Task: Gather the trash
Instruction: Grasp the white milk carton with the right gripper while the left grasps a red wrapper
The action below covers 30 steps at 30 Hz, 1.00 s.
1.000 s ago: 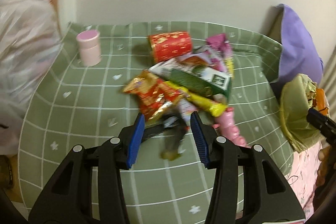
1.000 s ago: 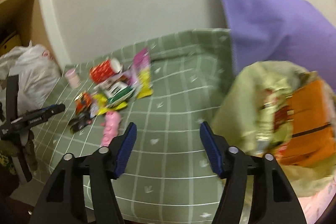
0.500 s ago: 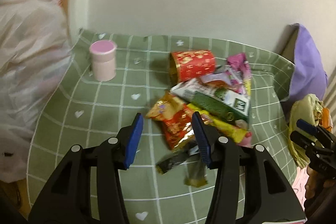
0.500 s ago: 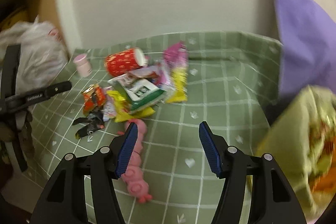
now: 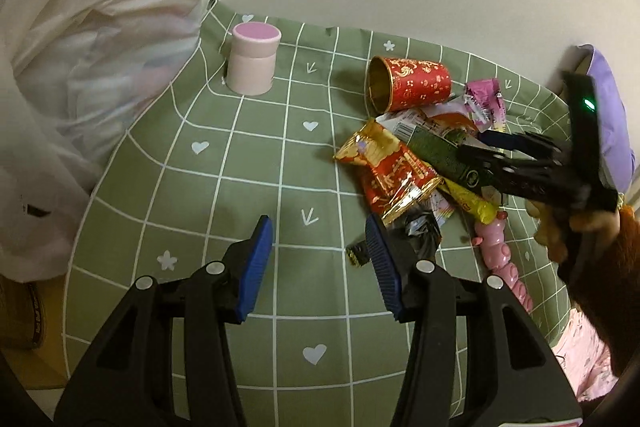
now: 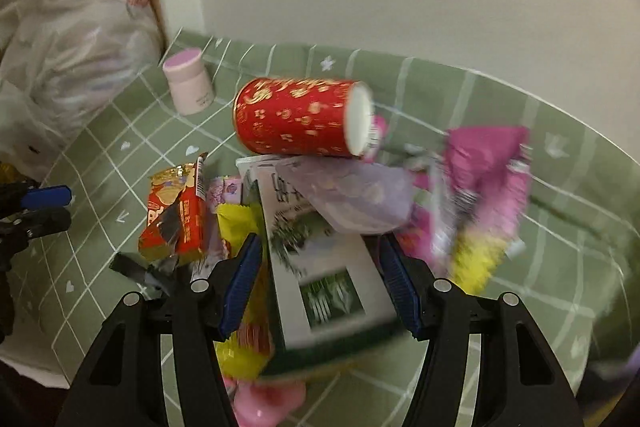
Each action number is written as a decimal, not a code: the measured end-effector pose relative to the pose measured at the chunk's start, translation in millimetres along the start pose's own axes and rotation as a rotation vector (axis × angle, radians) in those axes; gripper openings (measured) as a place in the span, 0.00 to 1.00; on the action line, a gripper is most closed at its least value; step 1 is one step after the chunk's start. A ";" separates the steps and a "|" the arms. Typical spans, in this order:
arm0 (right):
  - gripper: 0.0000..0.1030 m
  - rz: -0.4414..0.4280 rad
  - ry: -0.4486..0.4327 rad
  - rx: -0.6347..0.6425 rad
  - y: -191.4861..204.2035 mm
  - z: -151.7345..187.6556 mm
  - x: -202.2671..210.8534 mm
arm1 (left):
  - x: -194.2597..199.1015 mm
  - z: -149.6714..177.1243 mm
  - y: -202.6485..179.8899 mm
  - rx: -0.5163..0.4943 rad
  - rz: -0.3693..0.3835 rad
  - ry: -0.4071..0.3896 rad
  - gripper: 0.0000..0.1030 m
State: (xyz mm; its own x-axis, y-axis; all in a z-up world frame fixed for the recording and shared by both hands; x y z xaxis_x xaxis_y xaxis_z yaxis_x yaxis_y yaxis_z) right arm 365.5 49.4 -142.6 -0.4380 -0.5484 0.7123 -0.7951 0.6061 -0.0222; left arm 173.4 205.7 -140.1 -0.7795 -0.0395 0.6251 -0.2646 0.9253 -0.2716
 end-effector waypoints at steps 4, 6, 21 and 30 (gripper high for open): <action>0.53 -0.018 0.094 0.004 -0.8 -6.9 -19.9 | 0.5 2.8 -2.5 -0.010 0.018 0.002 0.45; 0.48 -0.009 0.075 -0.032 -3.2 -9.3 -8.0 | 1.6 1.0 -4.1 -0.008 0.022 -0.004 0.45; 0.48 0.227 -0.015 -0.319 -30.3 116.5 130.6 | -33.5 -13.5 -46.8 0.009 0.153 0.036 0.45; 0.50 0.123 0.053 -0.287 -29.3 112.5 111.4 | -36.4 -5.2 -65.3 -0.036 0.170 0.068 0.45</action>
State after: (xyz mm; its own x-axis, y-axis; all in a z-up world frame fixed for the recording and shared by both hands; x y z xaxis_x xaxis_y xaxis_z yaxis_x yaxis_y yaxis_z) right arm 292.8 -94.2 -141.6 -0.4954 -0.4345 0.7522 -0.5830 0.8082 0.0829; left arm 222.0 148.7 -141.3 -0.7707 0.1427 0.6211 -0.1112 0.9295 -0.3516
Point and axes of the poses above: each gripper's, at about its wrist camera, not at the fingertips, and x roughly against the way its jaws point, y to its left, z to its underside, the point moved 3 cm from there along -x, roughly the way its jaws point, and after that the axes turned 10 degrees about -y, right-handed, at the moved point
